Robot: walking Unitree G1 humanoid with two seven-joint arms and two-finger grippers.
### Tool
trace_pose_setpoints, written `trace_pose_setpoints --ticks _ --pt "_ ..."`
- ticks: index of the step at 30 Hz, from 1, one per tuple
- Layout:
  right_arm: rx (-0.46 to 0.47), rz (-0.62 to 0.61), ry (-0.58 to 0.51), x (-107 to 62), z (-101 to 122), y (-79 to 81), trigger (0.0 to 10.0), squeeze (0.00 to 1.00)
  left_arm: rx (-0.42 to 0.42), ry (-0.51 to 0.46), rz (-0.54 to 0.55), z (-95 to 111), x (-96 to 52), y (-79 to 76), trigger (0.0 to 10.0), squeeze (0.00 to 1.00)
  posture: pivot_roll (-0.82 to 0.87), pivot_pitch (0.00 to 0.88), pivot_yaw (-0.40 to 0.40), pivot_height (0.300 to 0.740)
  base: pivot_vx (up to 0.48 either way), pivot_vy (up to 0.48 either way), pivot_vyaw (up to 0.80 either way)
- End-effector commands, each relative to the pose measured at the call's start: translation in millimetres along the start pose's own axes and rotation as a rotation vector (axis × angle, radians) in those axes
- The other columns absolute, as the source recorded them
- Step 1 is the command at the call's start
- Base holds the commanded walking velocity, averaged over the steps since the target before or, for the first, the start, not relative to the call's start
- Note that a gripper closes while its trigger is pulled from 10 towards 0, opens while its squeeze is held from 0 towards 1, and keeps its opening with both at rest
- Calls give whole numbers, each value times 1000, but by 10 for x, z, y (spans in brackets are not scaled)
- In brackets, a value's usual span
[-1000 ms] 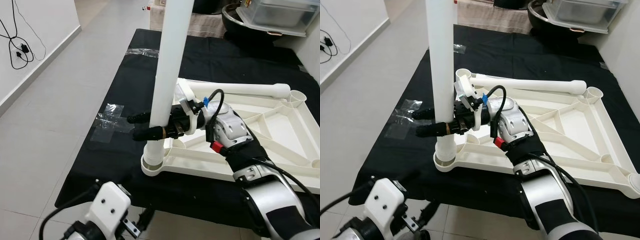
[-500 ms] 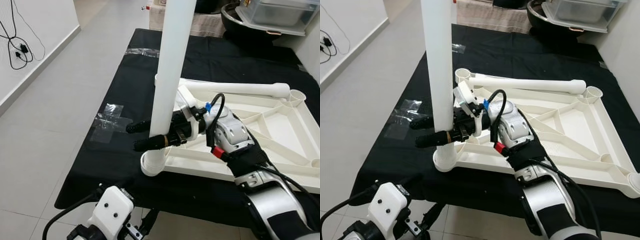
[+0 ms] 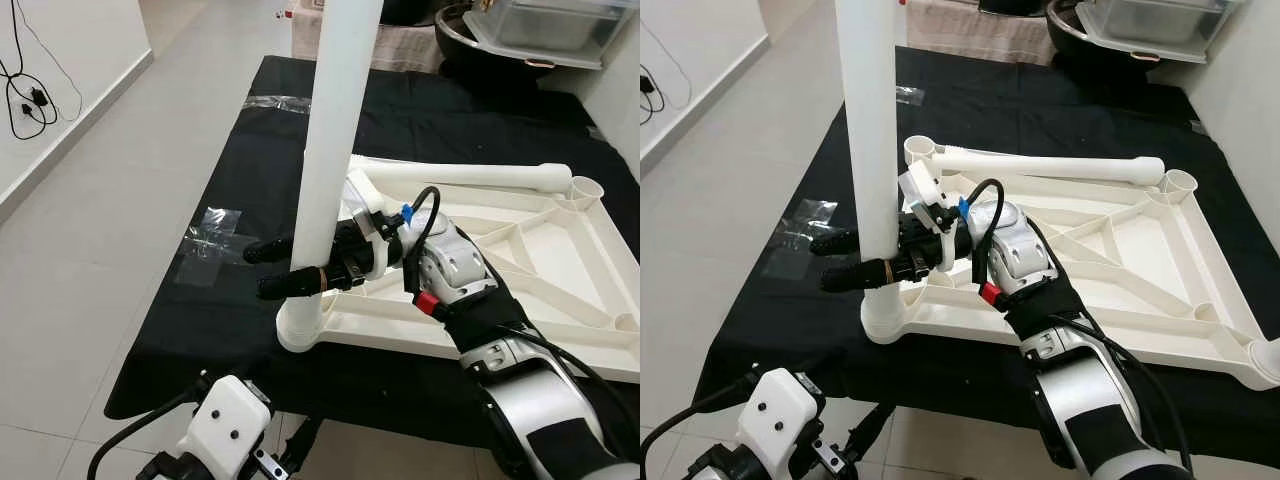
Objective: Building children table
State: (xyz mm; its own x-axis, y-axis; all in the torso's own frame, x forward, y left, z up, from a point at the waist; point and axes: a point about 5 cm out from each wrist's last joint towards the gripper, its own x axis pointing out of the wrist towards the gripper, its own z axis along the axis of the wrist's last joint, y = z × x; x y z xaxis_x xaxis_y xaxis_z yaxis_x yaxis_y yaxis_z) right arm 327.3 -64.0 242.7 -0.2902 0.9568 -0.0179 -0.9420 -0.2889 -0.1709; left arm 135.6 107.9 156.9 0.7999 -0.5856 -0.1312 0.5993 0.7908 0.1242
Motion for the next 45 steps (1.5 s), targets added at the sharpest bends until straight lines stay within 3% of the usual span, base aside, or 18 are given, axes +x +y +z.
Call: trace_pose_setpoints --ticks 1,8,17,25,30,41,42,44,45 --pt "2 -32 24 -44 -28 -25 10000 0 -8 18 -4 -49 -1 -20 10000 0 177 194 -117 740 0 0 0" --pt "-14 -44 8 -61 21 -48 10000 0 -7 17 -8 -55 6 -26 10000 0 177 191 -117 740 0 0 0" --pt "0 -12 -4 26 -101 24 10000 0 0 15 1 -53 15 -20 10000 0 182 192 -120 740 0 0 0" --pt "15 -22 51 -32 -238 68 10000 0 0 15 1 -61 9 -23 10000 0 185 187 -121 740 0 0 0" --pt "6 -131 83 -145 -287 18 10000 0 4 17 2 -68 9 -28 10000 0 188 180 -123 740 0 0 0" --pt "30 -323 79 -166 -358 21 10000 0 13 9 2 -66 32 -21 10000 0 181 163 -122 740 0 0 0" --pt "51 -406 74 -176 -394 23 10000 0 16 6 4 -65 42 -13 10000 0 175 155 -119 740 0 0 0" --pt "51 -406 74 -176 -394 23 10000 0 16 6 4 -65 42 -13 10000 0 175 155 -119 740 0 0 0" --pt "67 -523 75 -208 -436 8 10000 0 17 4 7 -69 51 -4 10000 0 170 154 -120 740 0 0 0"
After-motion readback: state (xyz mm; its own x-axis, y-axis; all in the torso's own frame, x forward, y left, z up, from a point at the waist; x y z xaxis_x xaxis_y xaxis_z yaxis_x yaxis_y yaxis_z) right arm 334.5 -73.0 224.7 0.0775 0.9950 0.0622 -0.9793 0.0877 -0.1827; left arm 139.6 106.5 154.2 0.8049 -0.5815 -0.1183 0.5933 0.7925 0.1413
